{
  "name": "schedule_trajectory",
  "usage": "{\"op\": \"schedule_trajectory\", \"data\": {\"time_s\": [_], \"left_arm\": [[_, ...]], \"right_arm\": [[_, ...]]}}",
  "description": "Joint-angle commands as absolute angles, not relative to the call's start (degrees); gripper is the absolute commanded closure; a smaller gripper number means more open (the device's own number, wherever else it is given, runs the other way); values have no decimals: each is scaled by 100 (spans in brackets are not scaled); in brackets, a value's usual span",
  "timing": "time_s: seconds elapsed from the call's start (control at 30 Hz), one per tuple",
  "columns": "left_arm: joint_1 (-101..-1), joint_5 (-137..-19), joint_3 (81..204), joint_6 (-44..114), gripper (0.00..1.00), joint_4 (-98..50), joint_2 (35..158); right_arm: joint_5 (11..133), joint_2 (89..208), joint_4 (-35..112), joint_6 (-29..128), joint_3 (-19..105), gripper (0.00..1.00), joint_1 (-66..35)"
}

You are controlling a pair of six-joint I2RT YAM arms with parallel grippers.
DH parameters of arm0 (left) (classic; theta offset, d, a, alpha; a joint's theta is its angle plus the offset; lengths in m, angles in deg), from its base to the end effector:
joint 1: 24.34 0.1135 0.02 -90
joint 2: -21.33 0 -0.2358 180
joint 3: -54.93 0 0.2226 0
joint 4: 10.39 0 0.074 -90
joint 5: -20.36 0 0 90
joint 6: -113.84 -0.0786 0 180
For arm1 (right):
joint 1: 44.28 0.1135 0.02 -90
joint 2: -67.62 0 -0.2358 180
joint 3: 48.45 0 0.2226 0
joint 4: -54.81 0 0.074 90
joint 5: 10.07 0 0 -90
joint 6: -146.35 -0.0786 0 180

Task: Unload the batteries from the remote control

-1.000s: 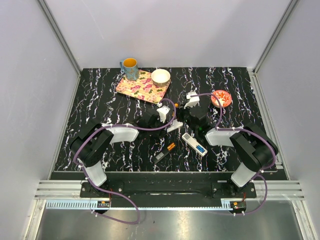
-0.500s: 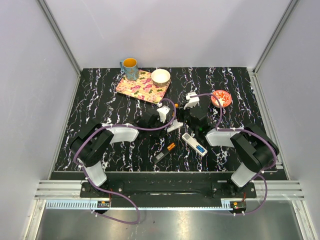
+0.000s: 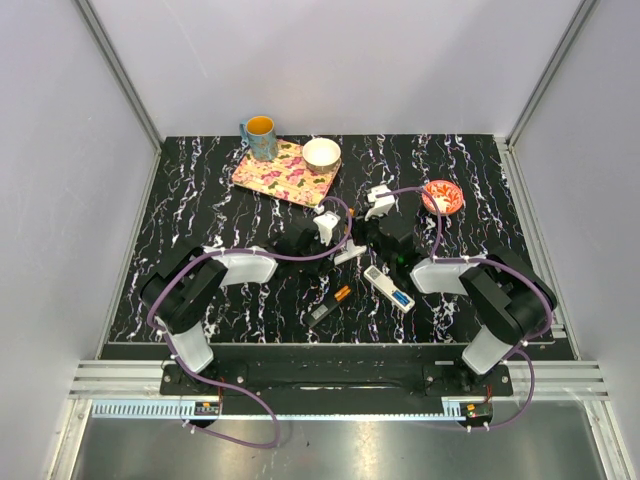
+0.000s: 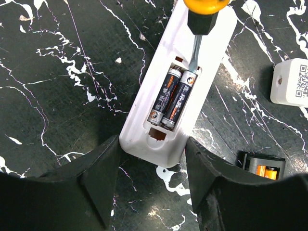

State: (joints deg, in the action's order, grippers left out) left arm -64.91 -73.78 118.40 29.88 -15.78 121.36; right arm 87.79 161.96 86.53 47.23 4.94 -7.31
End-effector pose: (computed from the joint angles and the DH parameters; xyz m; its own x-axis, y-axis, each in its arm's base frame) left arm 0.2646 -0.2340 0.1112 -0.5775 0.3563 -0.7345 0.6322 0.7644 -0.1262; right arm 0.2908 0.2054 0.1784 -0.2039 0.0431 -0.9781 -0.4614 0.8769 0.1348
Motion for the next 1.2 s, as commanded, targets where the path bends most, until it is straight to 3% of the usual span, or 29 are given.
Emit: {"op": "schedule_trajectory", "data": {"time_s": [0.0,0.67,1.17], "left_arm": [[-6485,-7702,11697,3148,63,-1970,12416],[-6476,-7711,11679,3166,68,-1952,12416],[-6459,-7640,11644,3271,67,-1899,12311]], "right_arm": [[8503,16342,8742,4459,357,100,-684],[7194,16790,11334,1901,-522,100,-1545],[7105,16711,11328,1609,-548,100,-1616]]}}
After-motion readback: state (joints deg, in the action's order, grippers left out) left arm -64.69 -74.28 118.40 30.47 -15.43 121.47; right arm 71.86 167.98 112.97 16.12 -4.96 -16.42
